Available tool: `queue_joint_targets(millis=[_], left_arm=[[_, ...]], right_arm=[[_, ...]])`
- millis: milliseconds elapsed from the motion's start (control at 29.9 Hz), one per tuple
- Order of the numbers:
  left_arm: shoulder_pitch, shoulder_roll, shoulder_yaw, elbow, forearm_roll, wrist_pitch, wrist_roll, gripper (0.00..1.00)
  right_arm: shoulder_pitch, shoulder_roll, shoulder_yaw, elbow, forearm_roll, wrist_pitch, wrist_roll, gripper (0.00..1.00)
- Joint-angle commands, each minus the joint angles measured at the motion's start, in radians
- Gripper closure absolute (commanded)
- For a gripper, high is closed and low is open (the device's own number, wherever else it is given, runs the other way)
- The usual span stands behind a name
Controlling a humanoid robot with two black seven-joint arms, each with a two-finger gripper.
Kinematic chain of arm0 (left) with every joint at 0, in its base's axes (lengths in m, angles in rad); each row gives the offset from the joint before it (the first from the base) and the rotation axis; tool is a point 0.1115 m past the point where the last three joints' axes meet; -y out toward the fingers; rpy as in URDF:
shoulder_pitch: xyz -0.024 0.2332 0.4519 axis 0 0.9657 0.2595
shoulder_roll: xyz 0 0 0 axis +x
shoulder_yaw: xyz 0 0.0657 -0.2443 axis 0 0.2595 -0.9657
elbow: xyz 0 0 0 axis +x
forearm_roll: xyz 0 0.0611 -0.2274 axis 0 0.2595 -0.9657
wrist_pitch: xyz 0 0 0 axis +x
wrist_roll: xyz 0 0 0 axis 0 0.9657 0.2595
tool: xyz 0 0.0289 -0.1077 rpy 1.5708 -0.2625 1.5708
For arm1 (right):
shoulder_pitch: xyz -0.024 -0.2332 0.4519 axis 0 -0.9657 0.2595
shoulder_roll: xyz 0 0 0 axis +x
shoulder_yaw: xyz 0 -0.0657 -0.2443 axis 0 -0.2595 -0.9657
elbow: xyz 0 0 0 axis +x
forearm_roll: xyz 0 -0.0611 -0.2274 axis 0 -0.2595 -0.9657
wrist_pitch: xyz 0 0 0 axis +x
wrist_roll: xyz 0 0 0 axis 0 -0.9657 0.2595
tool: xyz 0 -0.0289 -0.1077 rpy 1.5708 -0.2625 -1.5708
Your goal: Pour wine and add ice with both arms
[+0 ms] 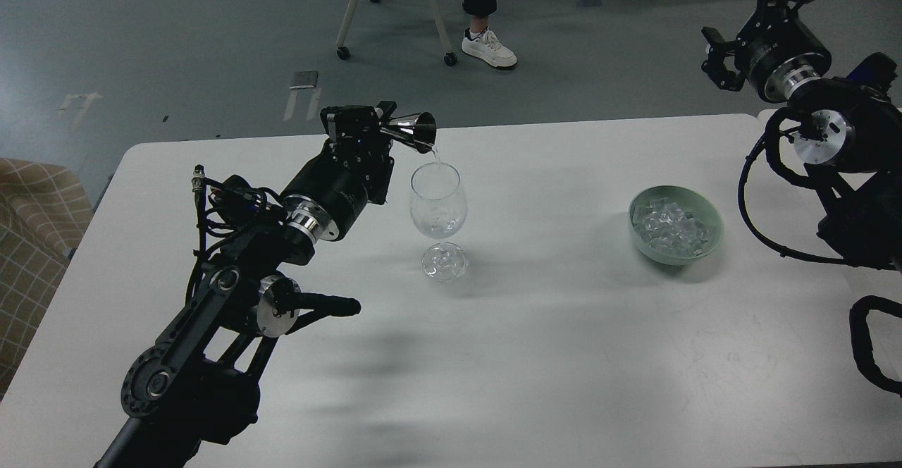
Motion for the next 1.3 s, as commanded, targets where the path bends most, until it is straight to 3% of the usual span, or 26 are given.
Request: queue_joint_targets(millis=[0,501,1270], left_arm=[[-0.007,0.018,0.006,-0.002,0.000,-0.013,0.001,1.00],[-0.019,0.070,0.034,-0.003,0.087,-0.061,-0.016,1.00],[-0.056,0.111,0.065,-0.052,0.195,-0.076,0.001,1.00]], right_arm=[[0.001,0.000,0.000,0.000,0.000,0.000,0.000,0.00],[0.000,0.000,-0.001,0.000,0.000,0.000,0.000,0.00],[0.000,0.000,-0.001,0.011,0.000,0.000,0.000,0.00]])
